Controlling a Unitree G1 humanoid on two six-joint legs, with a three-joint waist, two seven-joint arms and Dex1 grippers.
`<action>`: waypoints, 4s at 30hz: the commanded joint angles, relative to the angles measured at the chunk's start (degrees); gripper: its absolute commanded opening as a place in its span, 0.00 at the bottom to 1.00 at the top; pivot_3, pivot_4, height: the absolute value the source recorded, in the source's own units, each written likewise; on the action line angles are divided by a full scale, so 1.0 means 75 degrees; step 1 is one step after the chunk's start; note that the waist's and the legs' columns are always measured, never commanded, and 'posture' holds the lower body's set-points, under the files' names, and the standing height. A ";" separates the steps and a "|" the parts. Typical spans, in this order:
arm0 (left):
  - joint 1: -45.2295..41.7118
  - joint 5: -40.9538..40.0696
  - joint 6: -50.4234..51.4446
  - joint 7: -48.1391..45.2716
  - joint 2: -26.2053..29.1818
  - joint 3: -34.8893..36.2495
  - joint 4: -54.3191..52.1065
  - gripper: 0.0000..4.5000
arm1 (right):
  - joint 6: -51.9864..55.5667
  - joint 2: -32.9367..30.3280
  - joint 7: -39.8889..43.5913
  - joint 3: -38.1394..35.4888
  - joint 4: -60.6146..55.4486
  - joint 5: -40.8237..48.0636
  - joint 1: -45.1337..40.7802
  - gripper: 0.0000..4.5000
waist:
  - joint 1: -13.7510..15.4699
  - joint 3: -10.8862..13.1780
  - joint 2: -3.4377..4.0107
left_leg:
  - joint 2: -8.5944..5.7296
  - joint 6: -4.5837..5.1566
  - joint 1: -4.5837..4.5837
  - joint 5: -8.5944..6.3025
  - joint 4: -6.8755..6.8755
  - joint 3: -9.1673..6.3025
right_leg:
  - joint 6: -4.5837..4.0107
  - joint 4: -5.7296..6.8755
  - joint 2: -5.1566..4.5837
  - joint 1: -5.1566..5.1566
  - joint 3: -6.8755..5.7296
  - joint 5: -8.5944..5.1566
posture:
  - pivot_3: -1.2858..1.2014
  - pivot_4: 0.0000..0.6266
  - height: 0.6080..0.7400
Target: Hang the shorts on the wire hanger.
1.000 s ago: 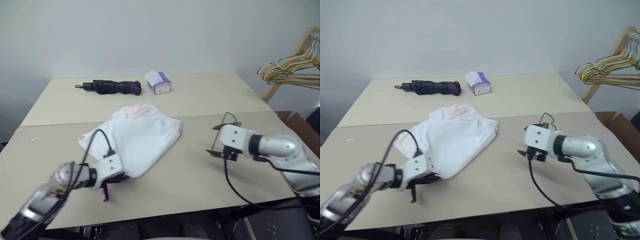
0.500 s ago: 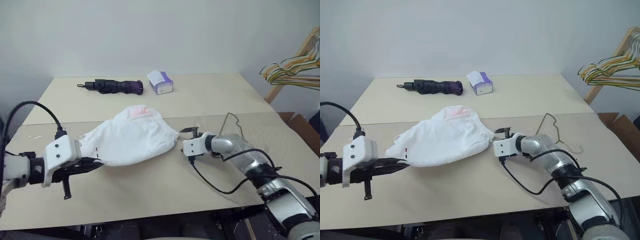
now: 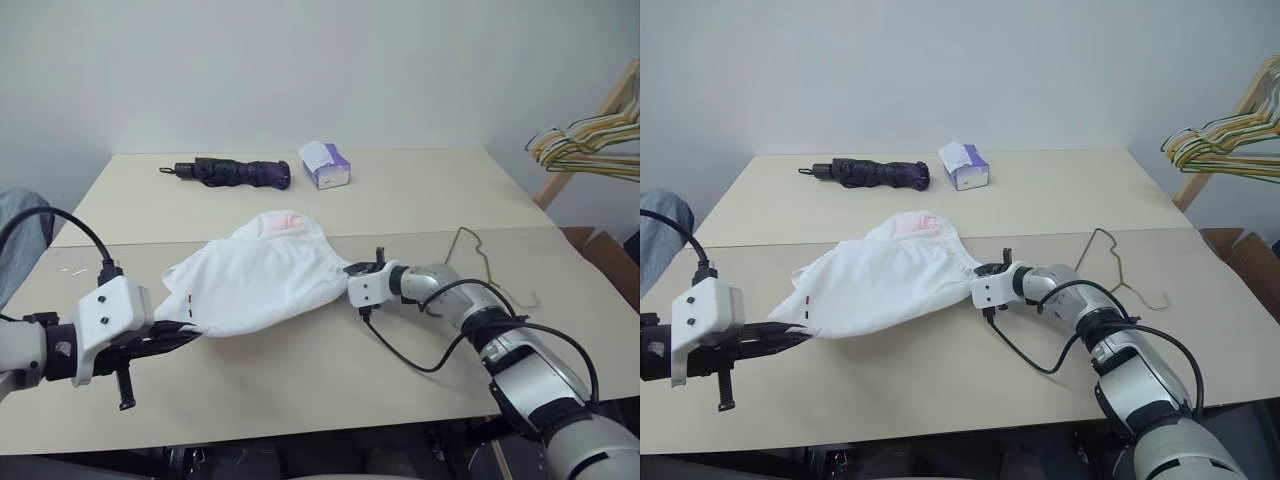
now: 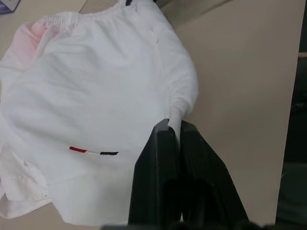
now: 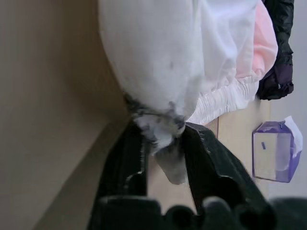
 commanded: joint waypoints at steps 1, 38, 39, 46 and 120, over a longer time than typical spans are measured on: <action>-0.0121 0.0405 -0.0362 0.0192 0.0064 -0.0264 0.0279 0.00 | 0.0019 -0.0113 -0.0241 -0.0082 0.0054 -0.0213 -0.0325 0.01 | -0.0001 0.0001 0.0002 | 0.0000 0.0000 0.0000 0.0000 -0.0001 0.0000 | 0.0000 0.0000 0.0000 0.0000 0.0000 0.0000 | 0.59 0.00 1.00; -1.1118 0.5160 -0.3491 0.8118 -0.3280 -0.3222 0.7476 0.00 | 0.6200 -0.1408 -0.2716 -0.2329 -0.3359 0.0923 -0.3199 0.01 | 0.0227 -0.0018 -0.0042 | 0.0021 -0.0141 -0.0139 0.0060 -0.0033 -0.0056 | -0.0050 0.0094 0.0044 -0.0181 -0.0064 0.0021 | 0.55 0.00 1.00; -1.1177 0.4891 -0.3631 0.8007 -0.3232 -0.3000 0.7226 0.00 | 0.5990 -0.1492 -0.2959 -0.2426 -0.3545 0.0842 -0.3175 0.01 | 0.0164 -0.0021 -0.0039 | 0.0020 -0.0149 -0.0136 0.0054 -0.0055 -0.0056 | -0.0051 0.0093 0.0039 -0.0191 -0.0087 0.0020 | 0.55 0.00 1.00; -0.9856 0.3652 -0.4099 0.6472 -0.2348 -0.2286 0.5157 0.00 | 0.5687 -0.2052 -0.2552 -0.2752 -0.5416 0.0678 -0.1829 0.01 | -0.0155 -0.0023 -0.0033 | 0.0022 -0.0150 -0.0101 0.0044 -0.0141 -0.0053 | -0.0050 0.0075 -0.0058 -0.0194 -0.0402 0.0019 | 0.56 0.00 1.00; -0.2684 0.0547 -0.2846 -0.0523 -0.0273 -0.2583 0.1634 0.99 | 1.3340 -0.1831 0.0648 -0.5366 -0.8007 0.6205 0.3221 1.00 | -0.0481 -0.0030 0.0033 | 0.0063 -0.0050 0.0074 -0.0052 0.0017 -0.0056 | -0.0160 0.0116 -0.0034 0.0008 -0.0367 -0.0057 | 0.50 0.00 1.00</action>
